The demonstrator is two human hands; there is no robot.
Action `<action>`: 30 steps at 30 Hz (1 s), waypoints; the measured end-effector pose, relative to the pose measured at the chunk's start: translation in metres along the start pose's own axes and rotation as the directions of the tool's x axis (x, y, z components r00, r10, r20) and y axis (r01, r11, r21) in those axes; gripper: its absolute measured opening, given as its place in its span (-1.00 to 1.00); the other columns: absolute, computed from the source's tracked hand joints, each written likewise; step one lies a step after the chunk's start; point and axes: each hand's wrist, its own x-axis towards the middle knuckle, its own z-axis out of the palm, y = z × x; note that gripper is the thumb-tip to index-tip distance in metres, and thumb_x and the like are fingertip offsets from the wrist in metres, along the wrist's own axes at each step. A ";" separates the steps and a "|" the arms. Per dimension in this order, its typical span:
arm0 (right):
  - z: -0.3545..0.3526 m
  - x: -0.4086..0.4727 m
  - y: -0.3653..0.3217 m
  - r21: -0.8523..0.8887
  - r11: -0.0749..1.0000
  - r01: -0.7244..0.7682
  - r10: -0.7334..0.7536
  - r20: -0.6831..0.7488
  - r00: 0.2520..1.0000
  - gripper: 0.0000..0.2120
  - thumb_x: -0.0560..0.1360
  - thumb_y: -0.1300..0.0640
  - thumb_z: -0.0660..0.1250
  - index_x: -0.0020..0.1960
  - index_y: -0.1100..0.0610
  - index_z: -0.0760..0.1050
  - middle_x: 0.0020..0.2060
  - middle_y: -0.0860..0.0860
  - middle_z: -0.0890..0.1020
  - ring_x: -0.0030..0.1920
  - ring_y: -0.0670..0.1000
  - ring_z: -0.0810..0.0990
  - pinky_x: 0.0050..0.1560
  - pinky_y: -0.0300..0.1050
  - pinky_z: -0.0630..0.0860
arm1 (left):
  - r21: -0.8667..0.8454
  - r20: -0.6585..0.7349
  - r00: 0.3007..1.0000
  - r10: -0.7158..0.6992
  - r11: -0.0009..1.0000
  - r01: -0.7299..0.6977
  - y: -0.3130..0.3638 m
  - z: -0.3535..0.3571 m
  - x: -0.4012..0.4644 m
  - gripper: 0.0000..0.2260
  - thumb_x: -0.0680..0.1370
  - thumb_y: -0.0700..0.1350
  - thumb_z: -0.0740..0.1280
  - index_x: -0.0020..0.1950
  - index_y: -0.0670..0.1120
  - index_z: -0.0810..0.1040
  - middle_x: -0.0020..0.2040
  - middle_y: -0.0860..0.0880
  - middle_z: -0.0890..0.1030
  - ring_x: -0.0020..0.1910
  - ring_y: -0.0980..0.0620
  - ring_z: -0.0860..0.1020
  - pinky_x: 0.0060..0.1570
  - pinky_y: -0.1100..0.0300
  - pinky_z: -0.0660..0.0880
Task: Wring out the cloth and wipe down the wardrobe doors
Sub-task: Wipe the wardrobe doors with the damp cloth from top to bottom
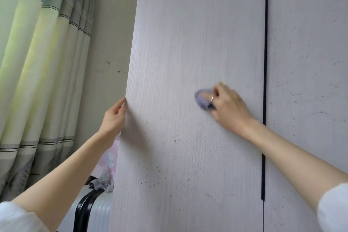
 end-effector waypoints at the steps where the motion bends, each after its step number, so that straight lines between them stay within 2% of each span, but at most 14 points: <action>1: 0.002 -0.014 0.000 -0.030 0.987 0.157 -0.157 0.006 0.988 -0.72 0.37 0.25 0.16 -0.05 0.21 0.61 -0.25 0.17 0.49 -0.29 0.17 0.52 -0.33 -0.04 0.40 | -0.050 -0.011 1.000 -0.017 0.999 0.016 0.000 0.001 -0.001 -0.67 0.65 -0.05 0.09 0.41 0.08 0.37 -0.13 0.14 0.50 -0.20 0.12 0.42 -0.04 0.23 0.41; 3: -0.005 -0.015 0.010 -0.072 0.957 0.282 -0.279 0.050 0.959 -0.63 0.35 0.27 0.09 -0.04 0.16 0.63 -0.27 0.13 0.51 -0.32 0.13 0.52 -0.33 -0.08 0.38 | -0.131 0.004 0.999 -0.053 0.990 0.053 0.001 0.003 -0.002 -0.66 0.65 -0.07 0.13 0.43 0.07 0.34 0.18 0.11 0.54 0.08 0.10 0.51 0.13 0.22 0.39; 4: -0.009 -0.007 0.019 -0.102 0.962 0.252 -0.249 0.039 0.968 -0.65 0.33 0.31 0.15 -0.02 0.15 0.63 -0.26 0.15 0.51 -0.30 0.14 0.54 -0.30 -0.06 0.39 | -0.158 0.007 0.998 -0.069 0.985 0.069 0.002 0.003 -0.002 -0.66 0.64 -0.08 0.15 0.42 0.09 0.36 0.29 0.07 0.50 0.26 0.03 0.47 0.25 0.17 0.36; 6: -0.016 0.017 0.041 -0.189 0.981 0.037 -0.043 -0.030 0.999 -0.62 0.26 0.39 0.36 0.04 0.14 0.63 -0.20 0.19 0.52 -0.22 0.20 0.56 -0.19 0.03 0.39 | -0.192 0.004 0.996 -0.087 0.978 0.086 0.001 0.005 0.002 -0.67 0.63 -0.12 0.18 0.39 0.11 0.40 0.32 0.04 0.50 0.37 -0.04 0.38 0.33 0.11 0.33; 7: -0.020 0.028 0.050 -0.238 0.967 -0.088 0.082 -0.035 0.996 -0.57 0.26 0.40 0.42 0.09 0.12 0.61 -0.13 0.20 0.51 -0.15 0.21 0.55 -0.11 0.05 0.35 | -0.211 0.001 0.996 -0.091 0.973 0.089 0.000 0.005 0.004 -0.67 0.63 -0.14 0.18 0.38 0.10 0.42 0.30 0.02 0.52 0.35 -0.03 0.41 0.33 0.11 0.35; 9: -0.023 0.043 0.065 -0.298 0.931 -0.211 0.218 -0.011 0.976 -0.54 0.35 0.37 0.37 0.21 0.08 0.54 0.01 0.20 0.47 -0.02 0.21 0.50 -0.02 0.03 0.24 | -0.230 0.005 0.997 -0.082 0.970 0.081 -0.003 0.004 0.007 -0.68 0.62 -0.16 0.20 0.36 0.07 0.44 0.27 -0.02 0.54 0.31 -0.03 0.45 0.29 0.12 0.38; 13: -0.018 0.022 0.054 -0.273 0.930 -0.246 0.230 -0.090 0.969 -0.56 0.30 0.43 0.31 0.14 0.15 0.57 -0.10 0.23 0.48 -0.15 0.23 0.50 -0.12 0.03 0.29 | -0.223 0.025 0.999 -0.044 0.974 0.049 -0.011 0.001 0.011 -0.68 0.61 -0.16 0.22 0.36 0.06 0.45 0.26 -0.06 0.55 0.30 -0.09 0.46 0.25 0.09 0.41; 15: -0.010 -0.017 0.038 -0.249 0.958 -0.146 0.115 -0.133 0.984 -0.62 0.31 0.36 0.21 0.07 0.15 0.59 -0.16 0.21 0.50 -0.21 0.20 0.51 -0.17 -0.01 0.29 | -0.210 0.013 1.000 -0.025 0.977 0.028 -0.013 0.001 0.010 -0.68 0.62 -0.16 0.22 0.36 0.06 0.44 0.27 -0.05 0.54 0.31 -0.08 0.45 0.32 0.03 0.37; 18: -0.008 -0.065 0.028 -0.324 0.931 0.170 -0.183 -0.008 0.983 -0.66 0.39 0.29 0.08 -0.02 0.13 0.59 -0.14 0.17 0.56 -0.26 0.16 0.53 -0.20 -0.02 0.25 | -0.207 -0.003 1.000 -0.005 0.978 0.004 -0.015 0.003 0.008 -0.67 0.62 -0.17 0.20 0.38 0.03 0.43 0.27 -0.07 0.54 0.32 -0.08 0.43 0.34 0.02 0.36; 20: -0.015 -0.057 0.044 -0.367 0.906 0.212 -0.220 0.021 0.975 -0.68 0.40 0.29 0.08 -0.06 0.12 0.58 -0.14 0.16 0.57 -0.27 0.15 0.53 -0.20 -0.01 0.24 | -0.197 -0.010 1.000 0.008 0.980 -0.010 -0.016 0.004 0.009 -0.67 0.62 -0.18 0.19 0.38 0.03 0.42 0.27 -0.06 0.54 0.32 -0.05 0.44 0.35 0.03 0.34; 22: -0.022 -0.027 0.063 -0.371 0.927 0.054 -0.085 -0.066 0.994 -0.71 0.36 0.28 0.13 -0.07 0.14 0.59 -0.16 0.19 0.55 -0.26 0.17 0.54 -0.19 -0.01 0.21 | -0.198 -0.035 0.999 0.021 0.980 -0.027 -0.018 0.005 0.009 -0.67 0.62 -0.18 0.19 0.38 0.02 0.42 0.26 -0.05 0.54 0.22 0.03 0.48 0.30 0.15 0.34; 25: -0.030 0.014 0.082 -0.330 0.919 -0.216 0.181 -0.134 0.974 -0.71 0.29 0.40 0.31 -0.01 0.23 0.59 -0.15 0.26 0.50 -0.18 0.25 0.51 -0.14 0.05 0.34 | -0.194 -0.063 0.997 0.040 0.980 -0.051 -0.018 0.010 0.007 -0.67 0.63 -0.19 0.18 0.40 -0.02 0.41 0.28 -0.01 0.51 0.13 0.15 0.43 0.18 0.31 0.28; 27: -0.027 0.016 0.079 -0.265 0.919 -0.292 0.264 -0.138 0.955 -0.69 0.29 0.44 0.31 0.01 0.25 0.59 -0.15 0.27 0.48 -0.13 0.28 0.48 -0.14 0.09 0.40 | -0.193 -0.073 0.996 0.049 0.979 -0.062 -0.017 0.011 0.005 -0.67 0.63 -0.20 0.16 0.40 -0.05 0.40 0.32 0.02 0.47 0.20 0.17 0.41 0.23 0.34 0.25; 30: -0.015 -0.018 0.057 -0.149 0.943 -0.299 0.257 -0.246 0.934 -0.75 0.28 0.43 0.33 -0.06 0.29 0.56 -0.21 0.24 0.44 -0.20 0.24 0.47 -0.27 0.04 0.49 | -0.198 -0.080 0.996 0.048 0.978 -0.063 -0.019 0.012 0.001 -0.67 0.64 -0.21 0.14 0.41 -0.06 0.39 0.35 0.03 0.44 0.26 0.17 0.38 0.30 0.33 0.22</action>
